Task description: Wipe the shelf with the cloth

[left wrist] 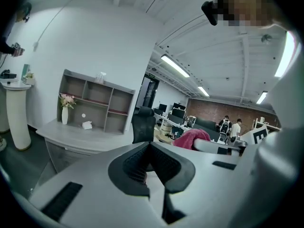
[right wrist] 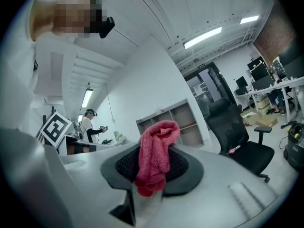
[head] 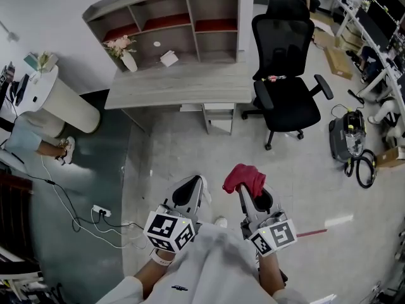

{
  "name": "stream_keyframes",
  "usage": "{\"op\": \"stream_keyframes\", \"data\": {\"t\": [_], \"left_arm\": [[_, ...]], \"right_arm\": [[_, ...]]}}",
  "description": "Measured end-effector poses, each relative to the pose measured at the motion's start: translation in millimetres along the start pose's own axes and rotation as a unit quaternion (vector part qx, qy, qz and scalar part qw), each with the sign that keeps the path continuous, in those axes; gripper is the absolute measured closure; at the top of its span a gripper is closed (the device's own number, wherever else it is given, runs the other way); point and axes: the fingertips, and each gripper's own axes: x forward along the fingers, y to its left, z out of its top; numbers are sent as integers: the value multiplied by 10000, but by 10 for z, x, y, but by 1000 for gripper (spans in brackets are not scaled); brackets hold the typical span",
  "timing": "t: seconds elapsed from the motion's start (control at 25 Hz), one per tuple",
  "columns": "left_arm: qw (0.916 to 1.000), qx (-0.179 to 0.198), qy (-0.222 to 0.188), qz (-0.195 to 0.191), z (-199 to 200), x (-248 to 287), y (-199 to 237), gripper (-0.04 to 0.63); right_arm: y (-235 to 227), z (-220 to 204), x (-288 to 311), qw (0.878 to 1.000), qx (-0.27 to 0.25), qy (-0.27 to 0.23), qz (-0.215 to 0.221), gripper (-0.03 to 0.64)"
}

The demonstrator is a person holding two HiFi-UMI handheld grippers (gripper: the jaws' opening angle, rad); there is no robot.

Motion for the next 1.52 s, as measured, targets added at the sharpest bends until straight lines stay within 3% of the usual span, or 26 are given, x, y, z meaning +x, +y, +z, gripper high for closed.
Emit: {"op": "stream_keyframes", "data": {"t": [0.28,0.6,0.76,1.0,1.52], "left_arm": [[9997,-171,-181,-82,373,356,496,589],[9989,-228,-416,-57,1013,764,1510,589],[9985,-337,-416,-88,1146,966,1939,589],[9969,-538,-494,-300,1333,1208,2213,589],[9972,-676,-288,-125,1427,1828,2628,589]], "right_arm": [[-107,176,757,9999,-108,11,-43,511],[-175,414,1919,9997,-172,-1,-197,511],[-167,373,2475,9994,-244,64,-222,511],[-147,382,2965,9990,-385,187,-145,510],[-657,322,3622,9988,-206,392,-192,510]]}}
